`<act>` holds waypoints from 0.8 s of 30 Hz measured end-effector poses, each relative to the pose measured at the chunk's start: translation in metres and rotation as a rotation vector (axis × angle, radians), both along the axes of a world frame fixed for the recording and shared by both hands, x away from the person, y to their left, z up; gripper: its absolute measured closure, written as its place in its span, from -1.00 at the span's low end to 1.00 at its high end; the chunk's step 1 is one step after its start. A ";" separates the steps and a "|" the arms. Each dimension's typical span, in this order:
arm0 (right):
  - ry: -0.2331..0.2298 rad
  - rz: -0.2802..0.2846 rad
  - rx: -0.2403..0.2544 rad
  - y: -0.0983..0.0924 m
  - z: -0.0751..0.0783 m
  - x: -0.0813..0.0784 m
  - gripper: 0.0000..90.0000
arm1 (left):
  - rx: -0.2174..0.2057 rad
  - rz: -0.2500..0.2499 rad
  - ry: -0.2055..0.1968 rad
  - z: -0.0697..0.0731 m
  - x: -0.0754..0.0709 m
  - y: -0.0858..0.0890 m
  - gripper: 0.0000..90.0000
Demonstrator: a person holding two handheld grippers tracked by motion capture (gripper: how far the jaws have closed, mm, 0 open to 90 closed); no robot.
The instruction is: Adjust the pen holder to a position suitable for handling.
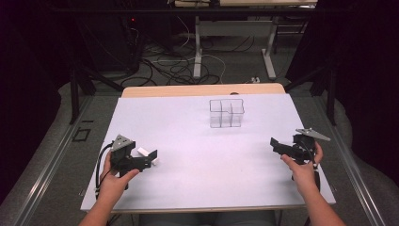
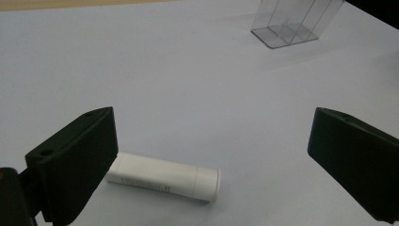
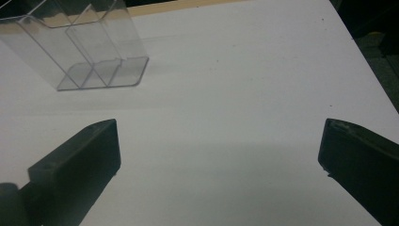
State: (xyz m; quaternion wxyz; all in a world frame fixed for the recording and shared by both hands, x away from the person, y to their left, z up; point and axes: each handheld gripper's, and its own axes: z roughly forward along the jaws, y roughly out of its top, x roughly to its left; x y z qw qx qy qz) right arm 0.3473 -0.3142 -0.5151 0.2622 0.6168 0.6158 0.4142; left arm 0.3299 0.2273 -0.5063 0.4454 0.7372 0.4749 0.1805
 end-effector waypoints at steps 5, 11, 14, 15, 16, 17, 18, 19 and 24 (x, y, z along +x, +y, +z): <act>-0.019 0.037 -0.060 0.012 0.006 -0.003 -1.00 | -0.017 -0.001 0.009 0.000 0.000 0.000 -0.95; -0.034 0.109 -0.065 0.029 0.015 0.001 -0.99 | -0.009 0.013 0.001 -0.003 0.001 -0.002 -0.99; -0.030 0.128 -0.065 0.035 0.018 0.003 -0.90 | -0.014 0.018 0.001 -0.003 0.001 -0.003 -1.00; -0.025 0.136 -0.074 0.040 0.020 0.006 -0.82 | -0.022 0.021 0.002 -0.003 0.001 -0.003 -0.99; -0.021 0.136 -0.070 0.043 0.021 0.008 -0.79 | -0.026 0.027 0.003 -0.003 0.001 -0.003 -0.99; -0.021 0.136 -0.070 0.043 0.021 0.008 -0.79 | -0.030 0.028 0.006 -0.003 0.001 -0.003 -0.99; -0.020 0.146 -0.082 0.046 0.023 0.012 -0.69 | -0.027 0.024 0.001 -0.003 0.000 -0.003 -0.99; -0.013 0.146 -0.083 0.049 0.025 0.014 -0.66 | -0.027 0.024 0.001 -0.003 0.000 -0.003 -0.99; -0.010 0.177 -0.110 0.060 0.038 0.028 -0.62 | -0.051 0.018 -0.016 0.001 -0.003 -0.001 -0.99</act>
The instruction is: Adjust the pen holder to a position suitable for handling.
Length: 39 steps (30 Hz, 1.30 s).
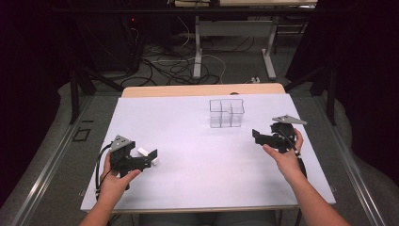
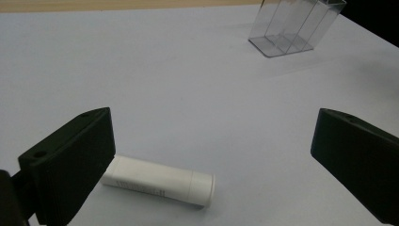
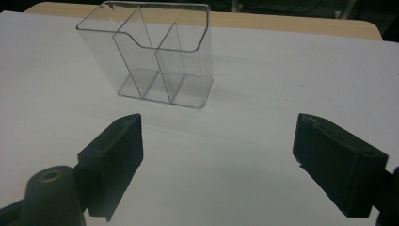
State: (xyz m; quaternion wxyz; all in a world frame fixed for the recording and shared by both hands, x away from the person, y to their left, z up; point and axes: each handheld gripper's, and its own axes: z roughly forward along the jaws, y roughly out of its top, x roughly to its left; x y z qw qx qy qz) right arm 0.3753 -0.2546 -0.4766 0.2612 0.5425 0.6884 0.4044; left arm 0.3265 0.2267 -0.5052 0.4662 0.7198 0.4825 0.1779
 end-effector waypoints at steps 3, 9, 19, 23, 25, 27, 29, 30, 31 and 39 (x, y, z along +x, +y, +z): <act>0.003 0.005 0.002 0.005 0.010 0.010 -0.56 | 0.003 -0.004 -0.004 0.001 0.000 0.000 -0.99; 0.005 0.010 0.002 0.011 0.026 0.027 -0.46 | 0.010 0.000 -0.009 0.001 -0.001 0.000 -0.99; 0.046 0.003 -0.061 0.023 0.045 0.051 -0.30 | 0.010 0.004 -0.008 0.000 0.000 0.000 -0.99; 0.071 -0.001 -0.095 0.028 0.048 0.064 -0.23 | 0.007 0.005 -0.006 0.000 0.000 0.000 -0.99; 0.093 -0.002 -0.095 0.031 0.049 0.071 -0.20 | 0.006 0.005 -0.006 0.000 0.000 0.001 -0.99; 0.103 -0.006 -0.099 0.035 0.049 0.081 -0.15 | 0.006 0.003 -0.003 0.000 0.001 0.000 -0.99; 0.112 -0.008 -0.100 0.036 0.048 0.085 -0.14 | 0.009 0.002 0.000 0.000 0.001 0.000 -0.99; 0.133 -0.019 -0.101 0.039 0.047 0.091 -0.12 | 0.008 0.001 0.000 0.000 0.001 0.000 -0.99; 0.133 -0.019 -0.101 0.039 0.047 0.091 -0.12 | 0.008 0.001 0.000 0.000 0.001 0.000 -0.99; 0.183 -0.056 -0.068 0.044 0.033 0.115 0.13 | 0.002 0.001 0.001 -0.001 0.001 0.001 -0.99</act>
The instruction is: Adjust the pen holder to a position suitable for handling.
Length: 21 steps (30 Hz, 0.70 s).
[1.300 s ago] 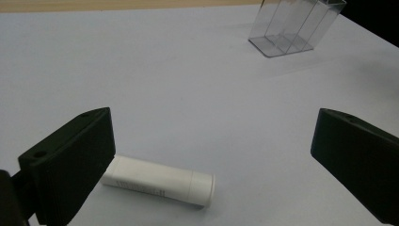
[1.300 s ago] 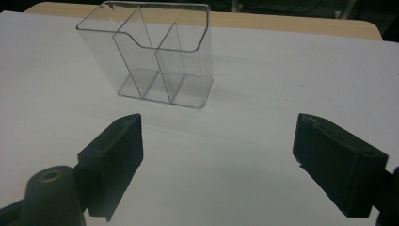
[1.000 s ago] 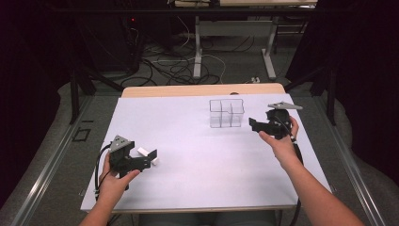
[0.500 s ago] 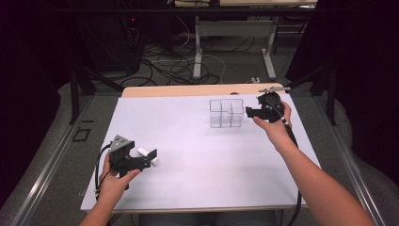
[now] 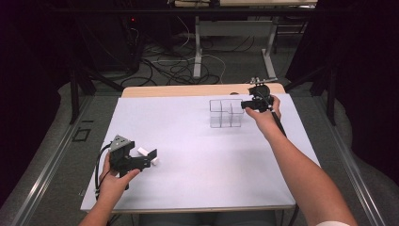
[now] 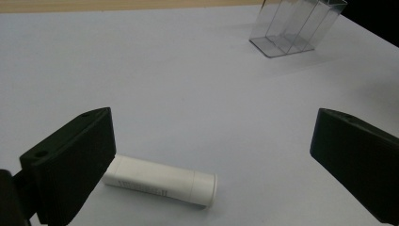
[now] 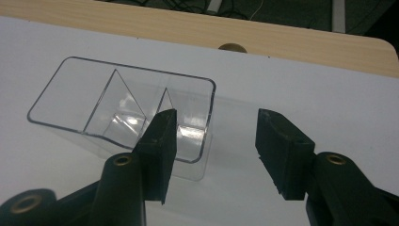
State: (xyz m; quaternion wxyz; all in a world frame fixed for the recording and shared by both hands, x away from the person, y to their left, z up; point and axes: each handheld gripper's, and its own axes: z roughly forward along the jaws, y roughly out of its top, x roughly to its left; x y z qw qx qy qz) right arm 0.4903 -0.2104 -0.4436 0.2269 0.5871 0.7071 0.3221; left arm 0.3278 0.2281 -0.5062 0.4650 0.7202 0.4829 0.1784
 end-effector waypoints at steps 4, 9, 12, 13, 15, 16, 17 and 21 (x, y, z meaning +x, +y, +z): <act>0.011 -0.002 -0.015 0.002 -0.008 0.006 0.16 | -0.001 -0.001 -0.001 0.000 0.000 0.000 -0.99; 0.007 -0.011 -0.045 0.008 -0.016 0.012 0.20 | 0.000 -0.005 0.002 0.000 0.001 0.000 -0.99; 0.014 -0.012 -0.043 0.009 -0.018 0.014 0.23 | -0.002 -0.006 -0.002 0.000 0.001 0.000 -0.99; 0.022 -0.018 -0.033 0.010 -0.021 0.017 0.25 | -0.004 -0.006 -0.003 0.000 0.000 0.000 -0.98; 0.035 -0.023 -0.034 0.010 -0.024 0.018 0.29 | -0.003 -0.008 -0.003 0.000 0.000 0.000 -0.98; 0.035 -0.023 -0.034 0.010 -0.024 0.018 0.29 | -0.003 -0.008 -0.003 0.000 0.000 0.000 -0.98; 0.046 -0.027 -0.031 0.010 -0.026 0.020 0.32 | -0.003 -0.009 -0.002 0.000 0.000 0.000 -0.98; 0.058 -0.038 -0.025 0.011 -0.030 0.023 0.33 | -0.001 -0.010 -0.001 0.000 0.000 0.000 -0.98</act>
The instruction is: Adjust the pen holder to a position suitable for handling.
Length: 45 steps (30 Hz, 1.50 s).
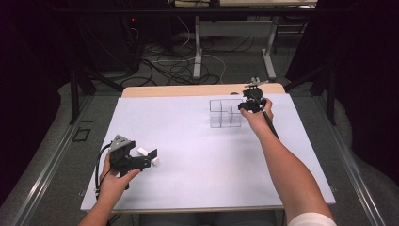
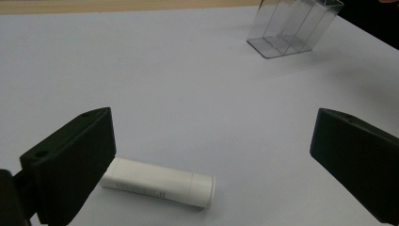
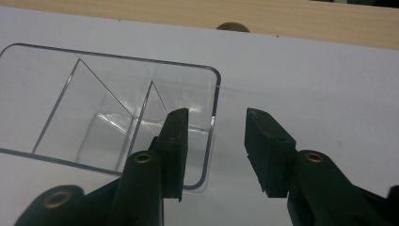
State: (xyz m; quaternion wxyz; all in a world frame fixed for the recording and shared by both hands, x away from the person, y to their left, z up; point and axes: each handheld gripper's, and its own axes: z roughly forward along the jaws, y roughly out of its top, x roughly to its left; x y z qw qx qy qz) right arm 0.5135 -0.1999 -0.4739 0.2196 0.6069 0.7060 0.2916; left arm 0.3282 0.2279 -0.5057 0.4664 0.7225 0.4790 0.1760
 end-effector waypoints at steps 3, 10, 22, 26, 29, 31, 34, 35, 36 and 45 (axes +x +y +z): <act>0.011 -0.009 -0.004 0.001 -0.003 0.001 0.36 | -0.003 0.001 -0.005 0.000 0.000 0.000 -0.99; 0.044 -0.038 0.013 0.002 -0.007 0.004 0.51 | -0.004 0.004 -0.008 0.000 0.000 0.000 -0.98; 0.081 -0.070 0.061 0.004 -0.010 0.005 0.89 | -0.003 0.000 -0.007 0.000 0.000 0.000 -0.98; 0.097 -0.100 0.066 0.006 -0.009 0.005 0.92 | -0.002 -0.003 -0.005 0.000 0.000 0.000 -0.98; 0.108 -0.105 0.058 0.007 -0.007 0.005 0.92 | -0.002 -0.004 -0.005 0.000 0.000 -0.001 -0.98; 0.111 -0.104 0.064 0.008 -0.007 0.005 0.92 | -0.002 -0.004 -0.004 0.000 0.000 -0.001 -0.98; 0.119 -0.099 0.071 0.011 -0.007 0.004 0.92 | -0.004 -0.002 -0.005 0.000 0.000 -0.001 -0.98; 0.122 -0.094 0.071 0.012 -0.007 0.003 0.92 | -0.006 -0.001 -0.006 0.000 0.000 -0.001 -0.98; 0.128 -0.090 0.074 0.014 -0.007 0.002 0.92 | -0.005 -0.001 -0.005 0.000 0.000 0.000 -0.98; 0.139 -0.077 0.077 0.030 -0.007 -0.006 0.93 | -0.004 0.002 -0.006 0.000 -0.002 0.000 -0.98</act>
